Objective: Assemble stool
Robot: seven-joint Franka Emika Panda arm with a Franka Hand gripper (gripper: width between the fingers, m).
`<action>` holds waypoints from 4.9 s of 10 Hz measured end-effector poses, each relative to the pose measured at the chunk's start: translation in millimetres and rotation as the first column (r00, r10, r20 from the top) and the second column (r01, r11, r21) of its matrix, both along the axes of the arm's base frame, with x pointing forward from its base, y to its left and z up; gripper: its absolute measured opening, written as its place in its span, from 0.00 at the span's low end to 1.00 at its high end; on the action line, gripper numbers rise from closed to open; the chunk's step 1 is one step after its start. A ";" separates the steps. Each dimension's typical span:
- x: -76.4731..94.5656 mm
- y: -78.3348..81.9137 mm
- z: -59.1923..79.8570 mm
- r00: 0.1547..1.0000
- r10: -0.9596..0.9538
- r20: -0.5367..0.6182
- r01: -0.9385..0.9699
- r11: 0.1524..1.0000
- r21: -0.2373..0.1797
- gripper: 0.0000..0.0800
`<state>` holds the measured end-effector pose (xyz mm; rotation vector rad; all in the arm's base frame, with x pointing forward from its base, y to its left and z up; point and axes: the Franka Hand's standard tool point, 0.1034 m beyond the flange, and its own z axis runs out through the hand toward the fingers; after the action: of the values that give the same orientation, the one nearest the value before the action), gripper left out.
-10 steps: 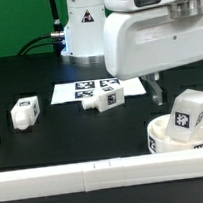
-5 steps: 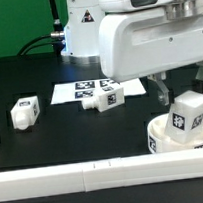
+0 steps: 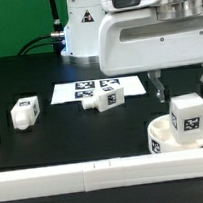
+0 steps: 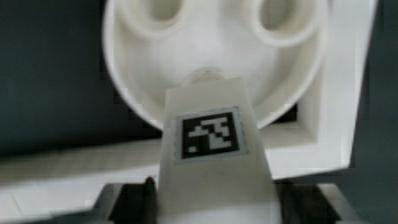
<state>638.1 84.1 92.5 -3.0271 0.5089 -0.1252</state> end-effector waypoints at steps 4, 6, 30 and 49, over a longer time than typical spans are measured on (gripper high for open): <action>3.6 4.8 0.0 0.900 -0.435 -0.013 0.435 0.899 0.055 0.41; 2.7 7.0 0.0 0.780 -0.624 -0.055 0.626 0.776 0.071 0.41; 7.7 13.4 3.8 0.560 0.817 -0.139 -0.828 0.552 -0.096 0.81; 12.7 0.9 -11.0 0.863 0.489 -0.123 -0.502 0.857 -0.116 0.43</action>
Offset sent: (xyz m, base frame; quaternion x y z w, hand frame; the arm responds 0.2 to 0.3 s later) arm 0.0000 0.0000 0.0000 0.0000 0.0000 0.1296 0.9916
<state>650.8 85.0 81.5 -3.1956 -0.3073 0.0059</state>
